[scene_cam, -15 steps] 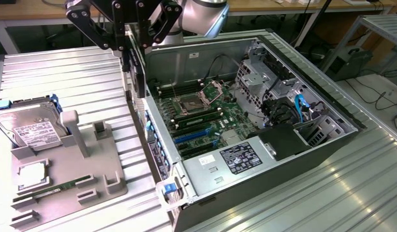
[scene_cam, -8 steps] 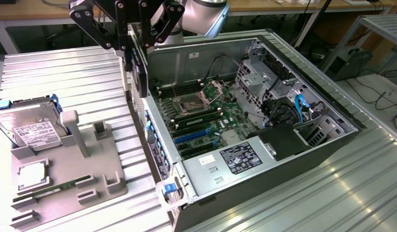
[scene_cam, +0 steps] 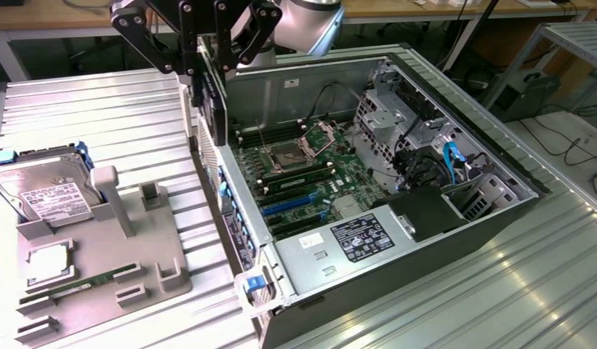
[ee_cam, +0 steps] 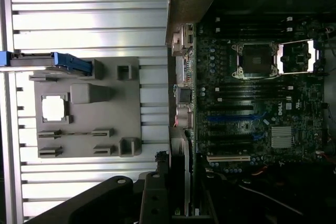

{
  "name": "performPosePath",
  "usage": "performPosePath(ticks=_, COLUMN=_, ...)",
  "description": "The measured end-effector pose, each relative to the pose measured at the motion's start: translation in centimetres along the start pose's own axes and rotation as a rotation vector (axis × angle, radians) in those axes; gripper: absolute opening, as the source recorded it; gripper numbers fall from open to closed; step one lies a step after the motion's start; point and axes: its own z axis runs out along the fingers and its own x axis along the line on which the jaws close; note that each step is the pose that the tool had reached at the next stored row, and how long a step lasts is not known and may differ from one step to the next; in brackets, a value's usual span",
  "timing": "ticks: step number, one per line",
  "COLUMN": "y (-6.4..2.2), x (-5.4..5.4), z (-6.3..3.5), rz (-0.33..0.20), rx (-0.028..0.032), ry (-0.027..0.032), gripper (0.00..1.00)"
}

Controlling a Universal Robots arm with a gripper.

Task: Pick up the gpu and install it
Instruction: 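Pick up the gpu and move the gpu toward the slot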

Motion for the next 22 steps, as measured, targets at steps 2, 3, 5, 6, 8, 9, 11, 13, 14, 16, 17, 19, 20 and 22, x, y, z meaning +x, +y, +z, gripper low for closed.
performPosePath(ticks=2, y=0.00, x=-0.1, z=0.00, rz=0.000, rx=0.0000, ry=0.0000, gripper=0.28)
performPosePath(ticks=3, y=0.01, x=-0.1, z=0.00, rz=0.000, rx=0.0001, ry=0.0001, gripper=0.28)
performPosePath(ticks=5, y=0.01, x=-0.4, z=0.01, rz=0.000, rx=0.0000, ry=0.0000, gripper=0.28)
performPosePath(ticks=6, y=0.01, x=-0.4, z=0.02, rz=0.000, rx=-0.0001, ry=-0.0001, gripper=0.28)
performPosePath(ticks=8, y=0.02, x=-0.6, z=0.01, rz=0.000, rx=0.0000, ry=0.0000, gripper=0.28)
performPosePath(ticks=9, y=0.01, x=-0.6, z=0.02, rz=0.000, rx=0.0000, ry=-0.0001, gripper=0.28)
performPosePath(ticks=11, y=0.02, x=-0.7, z=0.02, rz=0.000, rx=0.0000, ry=0.0000, gripper=0.28)
performPosePath(ticks=13, y=0.02, x=-0.8, z=0.02, rz=0.000, rx=0.0000, ry=0.0000, gripper=0.28)
performPosePath(ticks=14, y=0.03, x=-0.9, z=0.02, rz=0.000, rx=-0.0001, ry=-0.0001, gripper=0.28)
performPosePath(ticks=16, y=0.03, x=-1.0, z=0.03, rz=0.000, rx=0.0000, ry=0.0000, gripper=0.28)
performPosePath(ticks=17, y=0.03, x=-1.1, z=0.03, rz=0.000, rx=0.0000, ry=0.0000, gripper=0.28)
performPosePath(ticks=19, y=0.03, x=-1.2, z=0.03, rz=0.000, rx=0.0000, ry=0.0000, gripper=0.28)
performPosePath(ticks=20, y=0.03, x=-1.2, z=0.03, rz=0.000, rx=0.0000, ry=0.0000, gripper=0.28)
performPosePath(ticks=22, y=0.03, x=-1.4, z=0.03, rz=0.000, rx=0.0001, ry=0.0000, gripper=0.28)
